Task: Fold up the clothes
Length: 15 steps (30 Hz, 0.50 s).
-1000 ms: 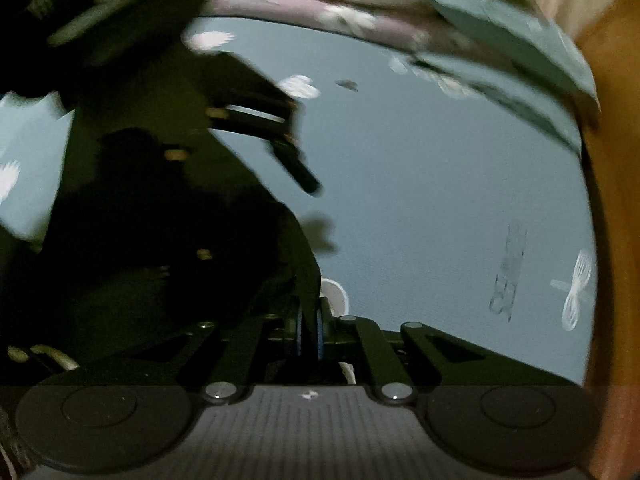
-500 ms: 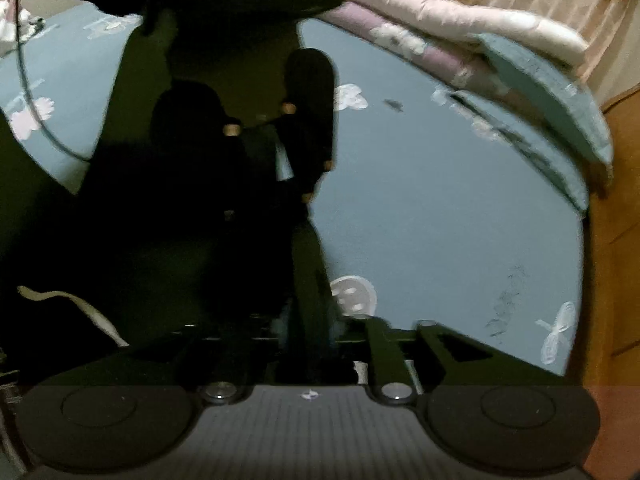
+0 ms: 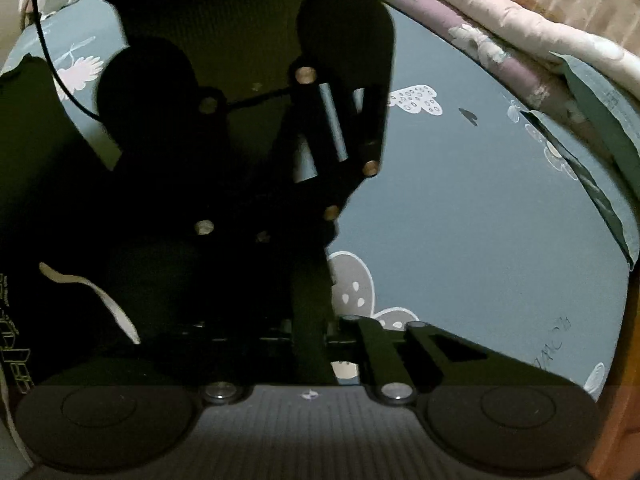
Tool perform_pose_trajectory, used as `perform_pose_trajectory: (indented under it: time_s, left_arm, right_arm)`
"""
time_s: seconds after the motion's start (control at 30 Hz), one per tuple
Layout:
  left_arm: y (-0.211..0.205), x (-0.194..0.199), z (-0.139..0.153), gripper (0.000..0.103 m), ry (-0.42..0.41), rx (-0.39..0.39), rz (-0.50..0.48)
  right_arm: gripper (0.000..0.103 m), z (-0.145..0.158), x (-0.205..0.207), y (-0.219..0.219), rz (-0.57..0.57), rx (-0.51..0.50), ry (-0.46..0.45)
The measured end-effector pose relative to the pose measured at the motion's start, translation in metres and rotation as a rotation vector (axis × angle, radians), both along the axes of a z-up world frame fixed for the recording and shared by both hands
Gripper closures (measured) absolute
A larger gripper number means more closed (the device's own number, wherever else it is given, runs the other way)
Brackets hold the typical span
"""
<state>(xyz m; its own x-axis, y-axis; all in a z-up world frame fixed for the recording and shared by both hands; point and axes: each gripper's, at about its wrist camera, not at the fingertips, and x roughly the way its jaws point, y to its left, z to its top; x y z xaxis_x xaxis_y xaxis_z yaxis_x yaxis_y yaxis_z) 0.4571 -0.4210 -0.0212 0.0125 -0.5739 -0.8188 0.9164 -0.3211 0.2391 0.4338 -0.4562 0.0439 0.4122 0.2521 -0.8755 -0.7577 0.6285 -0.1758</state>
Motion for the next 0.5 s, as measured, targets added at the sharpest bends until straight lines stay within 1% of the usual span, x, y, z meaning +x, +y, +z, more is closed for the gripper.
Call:
perform_pose_trajectory:
  time_s: [0.07, 0.13, 0.23, 0.3, 0.43, 0.5]
  left_arm:
    - [0.004, 0.004, 0.000, 0.084, -0.006, 0.010, 0.002]
    - [0.009, 0.008, -0.002, 0.076, -0.019, 0.031, 0.002]
    - [0.019, 0.019, -0.010, 0.076, -0.047, 0.095, 0.008]
    - [0.025, 0.029, -0.015, 0.076, -0.048, 0.145, 0.014]
    - [0.043, 0.048, -0.026, 0.077, -0.047, 0.273, 0.016]
    - [0.057, 0.060, -0.032, 0.079, -0.047, 0.325, 0.031]
  right_arm:
    - [0.094, 0.005, -0.006, 0.003, 0.005, -0.016, -0.011]
    - [0.094, 0.009, -0.011, 0.004, 0.005, -0.025, -0.017]
    - [0.095, 0.015, -0.020, 0.006, -0.002, -0.024, -0.029]
    - [0.094, 0.020, -0.025, 0.004, -0.017, -0.007, -0.034]
    - [0.094, 0.025, -0.028, -0.002, -0.035, 0.010, -0.035]
    - [0.095, 0.024, -0.026, -0.003, -0.042, 0.010, -0.031]
